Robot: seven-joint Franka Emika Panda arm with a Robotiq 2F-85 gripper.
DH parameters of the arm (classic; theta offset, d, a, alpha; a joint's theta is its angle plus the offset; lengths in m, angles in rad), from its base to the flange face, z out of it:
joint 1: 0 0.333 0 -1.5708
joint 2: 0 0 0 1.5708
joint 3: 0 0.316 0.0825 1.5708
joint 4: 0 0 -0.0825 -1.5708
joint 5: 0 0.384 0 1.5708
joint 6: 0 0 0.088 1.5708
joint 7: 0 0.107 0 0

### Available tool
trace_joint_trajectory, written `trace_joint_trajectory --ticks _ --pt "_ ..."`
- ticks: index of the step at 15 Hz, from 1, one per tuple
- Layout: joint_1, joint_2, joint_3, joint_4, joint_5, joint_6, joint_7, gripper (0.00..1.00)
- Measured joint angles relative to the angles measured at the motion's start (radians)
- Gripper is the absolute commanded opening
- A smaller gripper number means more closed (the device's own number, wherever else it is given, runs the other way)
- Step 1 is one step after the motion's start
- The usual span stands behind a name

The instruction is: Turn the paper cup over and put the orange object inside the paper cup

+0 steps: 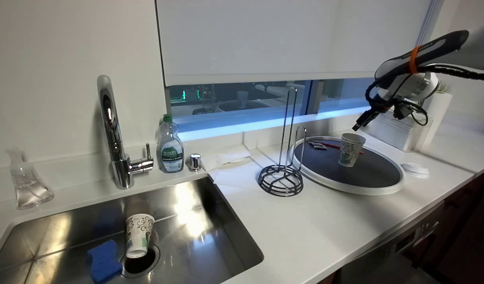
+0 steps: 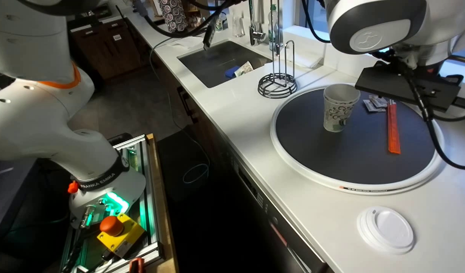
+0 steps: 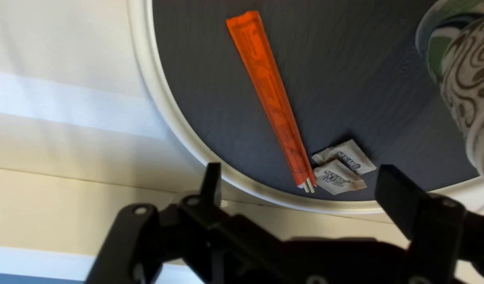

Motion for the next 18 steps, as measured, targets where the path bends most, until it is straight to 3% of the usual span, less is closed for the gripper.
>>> trace_joint_trajectory --ticks 7,13,15,18 --pt "0.019 0.033 -0.028 -0.007 -0.057 0.085 -0.124 1.0" --pt "0.019 0.102 -0.022 -0.008 -0.061 0.144 -0.245 0.6" --pt "0.019 0.116 -0.02 -0.008 -0.061 0.148 -0.27 0.57" --pt "0.018 0.132 -0.02 -0.008 -0.062 0.15 -0.296 0.6"
